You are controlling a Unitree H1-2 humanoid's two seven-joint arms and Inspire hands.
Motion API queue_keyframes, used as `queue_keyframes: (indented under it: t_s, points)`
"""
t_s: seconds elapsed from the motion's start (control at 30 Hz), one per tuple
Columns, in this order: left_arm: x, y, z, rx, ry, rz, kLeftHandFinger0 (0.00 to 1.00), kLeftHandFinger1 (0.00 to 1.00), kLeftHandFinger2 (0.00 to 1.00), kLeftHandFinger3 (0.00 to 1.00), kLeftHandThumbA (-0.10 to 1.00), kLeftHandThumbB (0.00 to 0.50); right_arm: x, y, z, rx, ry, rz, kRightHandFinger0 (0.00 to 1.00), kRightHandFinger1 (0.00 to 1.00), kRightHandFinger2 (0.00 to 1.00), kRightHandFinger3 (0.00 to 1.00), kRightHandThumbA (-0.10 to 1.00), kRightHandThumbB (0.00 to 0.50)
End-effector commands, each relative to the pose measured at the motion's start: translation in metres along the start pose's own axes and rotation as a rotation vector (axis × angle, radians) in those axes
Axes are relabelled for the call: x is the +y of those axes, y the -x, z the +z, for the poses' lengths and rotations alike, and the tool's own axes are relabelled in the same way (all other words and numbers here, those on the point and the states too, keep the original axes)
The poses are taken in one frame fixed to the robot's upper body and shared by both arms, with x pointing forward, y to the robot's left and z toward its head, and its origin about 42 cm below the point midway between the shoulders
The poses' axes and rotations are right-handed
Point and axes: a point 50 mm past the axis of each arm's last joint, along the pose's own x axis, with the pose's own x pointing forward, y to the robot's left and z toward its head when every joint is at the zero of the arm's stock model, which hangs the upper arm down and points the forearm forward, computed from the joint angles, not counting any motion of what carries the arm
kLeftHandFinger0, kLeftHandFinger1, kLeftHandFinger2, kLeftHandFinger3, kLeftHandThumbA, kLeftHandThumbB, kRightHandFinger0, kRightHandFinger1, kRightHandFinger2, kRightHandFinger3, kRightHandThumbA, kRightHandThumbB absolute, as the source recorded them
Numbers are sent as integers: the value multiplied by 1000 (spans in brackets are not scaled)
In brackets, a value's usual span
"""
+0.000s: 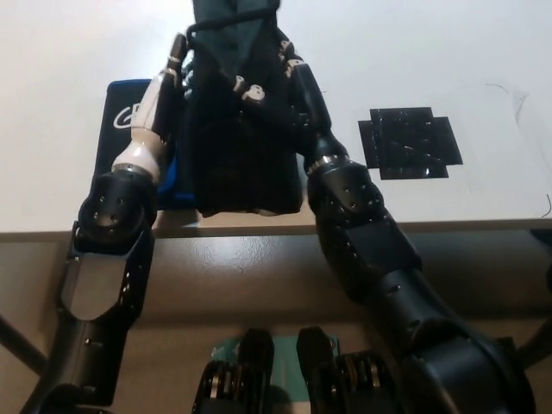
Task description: Use both hands to pick up the lunch bag on the right hand side and smoothly move it near the note book on the left hand side
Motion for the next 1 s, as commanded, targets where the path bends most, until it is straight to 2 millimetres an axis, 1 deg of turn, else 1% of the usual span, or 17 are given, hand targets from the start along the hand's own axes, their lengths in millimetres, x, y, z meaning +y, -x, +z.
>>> queue_keyframes:
  t_s: [0.0, 0.03, 0.07, 0.13, 0.27, 0.3, 0.4, 0.43, 0.53, 0.6, 0.67, 0.7, 0.73, 0.8, 0.87, 0.93, 0.97]
  points:
    - [36, -1, 49, -160, -446, 85, 1000, 1000, 1000, 1000, 1000, 360, -20, -11, 46, -249, 386, -45, 1000, 1000, 1000, 1000, 1000, 355]
    - [40, 2, 51, -168, -465, 94, 1000, 1000, 1000, 1000, 1000, 370, -26, -7, 46, -261, 366, -53, 1000, 1000, 1000, 1000, 1000, 343]
    - [41, 4, 52, -170, -469, 95, 1000, 1000, 1000, 1000, 1000, 372, -28, -5, 47, -264, 362, -54, 1000, 1000, 1000, 1000, 1000, 346]
    - [46, 8, 54, -186, -473, 102, 1000, 1000, 1000, 1000, 1000, 375, -36, 0, 48, -279, 347, -47, 1000, 1000, 1000, 1000, 1000, 322]
    - [56, 15, 56, -218, -482, 115, 1000, 1000, 1000, 1000, 1000, 380, -47, 10, 54, -286, 394, -61, 1000, 1000, 1000, 1000, 1000, 337]
    - [59, 19, 58, -220, -493, 122, 1000, 1000, 1000, 1000, 1000, 388, -51, 14, 56, -295, 430, -76, 1000, 1000, 1000, 1000, 1000, 349]
    - [69, 28, 65, -246, -507, 132, 1000, 1000, 1000, 1000, 1000, 373, -60, 22, 65, -310, 458, -101, 1000, 1000, 1000, 1000, 1000, 366]
    - [74, 34, 68, -267, -516, 136, 1000, 1000, 1000, 1000, 1000, 354, -67, 29, 68, -325, 481, -113, 1000, 1000, 1000, 1000, 1000, 360]
    - [81, 46, 72, -286, -534, 139, 1000, 1000, 1000, 1000, 1000, 358, -78, 42, 75, -345, 494, -126, 1000, 1000, 1000, 1000, 1000, 378]
    - [89, 59, 72, -294, -535, 143, 1000, 1000, 1000, 1000, 1000, 369, -88, 55, 79, -353, 515, -148, 1000, 1000, 1000, 1000, 1000, 395]
    - [99, 82, 72, -308, -563, 156, 1000, 1000, 1000, 1000, 1000, 380, -105, 78, 82, -366, 517, -166, 1000, 1000, 1000, 1000, 1000, 390]
    - [102, 88, 71, -318, -567, 154, 1000, 1000, 1000, 1000, 1000, 372, -110, 84, 83, -370, 516, -172, 1000, 1000, 1000, 1000, 1000, 388]
    - [106, 101, 70, -330, -562, 147, 1000, 1000, 1000, 1000, 1000, 359, -119, 96, 82, -369, 514, -183, 1000, 1000, 1000, 1000, 1000, 385]
    - [109, 116, 66, -337, -537, 143, 1000, 1000, 1000, 1000, 1000, 351, -129, 111, 81, -362, 515, -199, 1000, 1000, 1000, 1000, 1000, 381]
    - [111, 138, 58, -346, -492, 156, 1000, 1000, 1000, 1000, 1000, 341, -139, 130, 74, -350, 510, -200, 1000, 1000, 1000, 1000, 1000, 347]
    - [111, 163, 47, -357, -417, 173, 1000, 1000, 1000, 1000, 1000, 334, -149, 150, 63, -326, 494, -203, 1000, 1000, 1000, 1000, 1000, 359]
    - [112, 169, 44, -368, -391, 174, 1000, 1000, 1000, 1000, 1000, 333, -151, 156, 60, -315, 493, -203, 1000, 1000, 1000, 1000, 1000, 361]
